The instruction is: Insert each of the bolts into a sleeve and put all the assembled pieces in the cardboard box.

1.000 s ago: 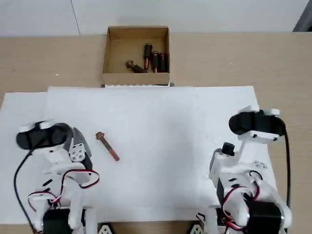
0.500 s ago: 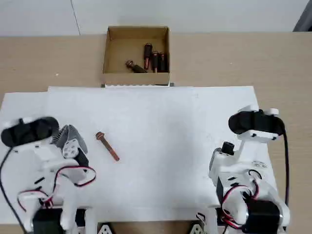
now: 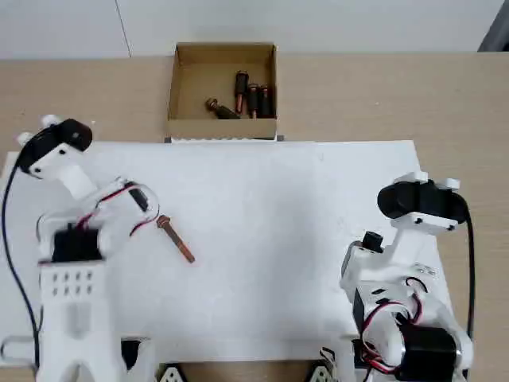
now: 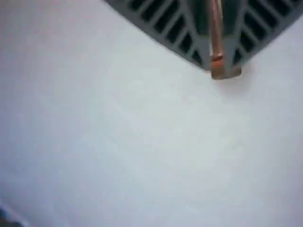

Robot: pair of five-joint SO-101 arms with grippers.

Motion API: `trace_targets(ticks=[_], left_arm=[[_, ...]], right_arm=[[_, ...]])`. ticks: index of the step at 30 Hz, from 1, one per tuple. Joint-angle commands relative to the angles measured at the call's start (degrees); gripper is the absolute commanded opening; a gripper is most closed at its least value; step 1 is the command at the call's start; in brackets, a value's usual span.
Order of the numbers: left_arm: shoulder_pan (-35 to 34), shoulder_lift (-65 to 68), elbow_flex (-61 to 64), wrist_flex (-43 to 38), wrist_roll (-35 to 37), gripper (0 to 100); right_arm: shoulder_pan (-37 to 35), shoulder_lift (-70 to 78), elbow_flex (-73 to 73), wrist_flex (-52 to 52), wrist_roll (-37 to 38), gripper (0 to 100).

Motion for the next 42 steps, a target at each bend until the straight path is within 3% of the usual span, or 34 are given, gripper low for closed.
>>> trace_targets(ticks=[1,6,15,22,42], left_arm=[[0.3,7.9,-3.6,0.4,2.7,1],[0.9,16.0,-4.2,0.4,4.0,1],[8.1,22.4,-4.1,2.7,5.4,1],[8.1,24.9,-4.1,1.9,5.6,12],[7.6,37.1,-4.2,-8.4,5.6,8]], right_arm=[[0.7,-0.5,-0.2,-0.7,-0.5,0.3],[0.7,-0.5,-0.2,-0.7,-0.5,0.3],[0.7,-0.5,-0.2,-0.8,-0.5,0.3],[0.7,-0.5,-0.2,-0.7,-0.5,0.3],[0.6,-0.5,-0.2,-0.7,-2.8,0.4]])
